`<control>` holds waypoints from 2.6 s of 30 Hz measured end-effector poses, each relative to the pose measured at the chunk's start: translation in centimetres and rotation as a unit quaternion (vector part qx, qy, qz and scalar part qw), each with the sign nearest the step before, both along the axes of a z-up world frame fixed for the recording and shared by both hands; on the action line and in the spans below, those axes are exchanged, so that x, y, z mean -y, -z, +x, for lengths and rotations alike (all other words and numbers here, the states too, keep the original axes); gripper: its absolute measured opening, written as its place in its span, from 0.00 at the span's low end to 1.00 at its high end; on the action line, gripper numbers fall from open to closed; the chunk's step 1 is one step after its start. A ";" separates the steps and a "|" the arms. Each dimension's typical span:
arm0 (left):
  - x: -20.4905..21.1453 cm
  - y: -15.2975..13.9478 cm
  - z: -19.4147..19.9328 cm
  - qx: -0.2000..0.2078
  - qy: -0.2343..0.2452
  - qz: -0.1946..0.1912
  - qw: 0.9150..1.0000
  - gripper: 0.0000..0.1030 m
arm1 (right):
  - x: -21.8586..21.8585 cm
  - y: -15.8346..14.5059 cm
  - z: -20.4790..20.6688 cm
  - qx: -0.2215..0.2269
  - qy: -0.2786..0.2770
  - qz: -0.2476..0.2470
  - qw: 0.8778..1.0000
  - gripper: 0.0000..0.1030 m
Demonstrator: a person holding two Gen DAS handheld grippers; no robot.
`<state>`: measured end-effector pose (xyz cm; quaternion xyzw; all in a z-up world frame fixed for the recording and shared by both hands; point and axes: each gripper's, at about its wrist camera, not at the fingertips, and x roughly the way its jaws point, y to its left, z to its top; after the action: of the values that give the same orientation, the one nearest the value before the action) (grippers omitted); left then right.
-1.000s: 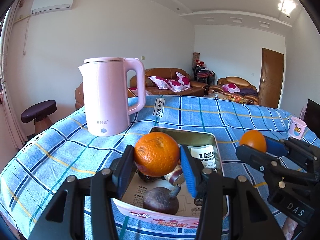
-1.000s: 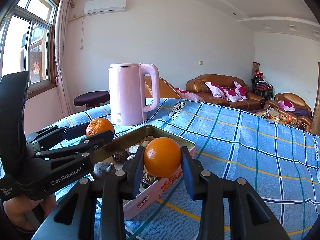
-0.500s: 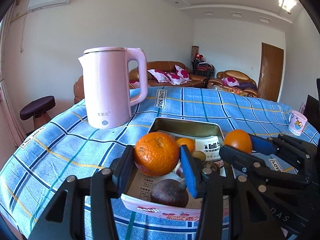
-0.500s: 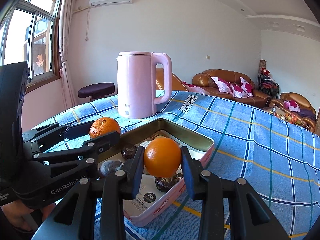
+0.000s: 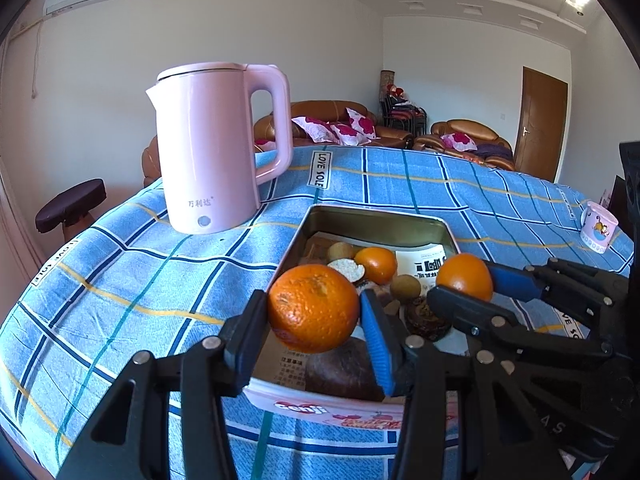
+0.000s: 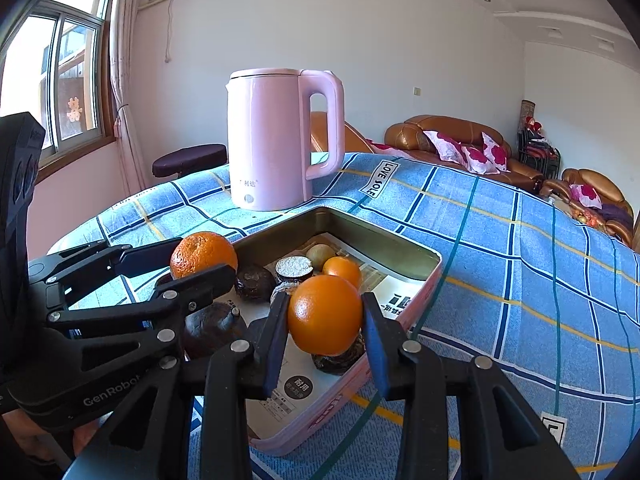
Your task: Organize fruits
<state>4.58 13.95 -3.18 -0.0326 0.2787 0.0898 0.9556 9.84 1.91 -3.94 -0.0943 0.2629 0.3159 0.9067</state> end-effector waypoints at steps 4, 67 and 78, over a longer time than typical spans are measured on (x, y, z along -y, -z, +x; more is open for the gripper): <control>-0.1 0.3 0.2 -0.005 -0.001 0.002 1.000 0.48 | -0.4 0.3 0.5 -0.015 -0.005 -0.008 1.000 0.37; 0.3 -1.4 -2.4 0.062 -0.031 0.010 0.998 0.96 | 4.8 -1.6 -1.7 0.067 0.090 0.054 0.992 0.86; 0.2 -1.4 -2.4 0.062 -0.033 0.009 0.997 0.96 | 4.9 -1.5 -1.7 0.067 0.091 0.053 0.992 0.87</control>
<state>2.15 13.71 -1.80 -0.0389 0.2170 0.1216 0.9678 8.18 -2.96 -2.41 -0.0425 0.1917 0.2382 0.9512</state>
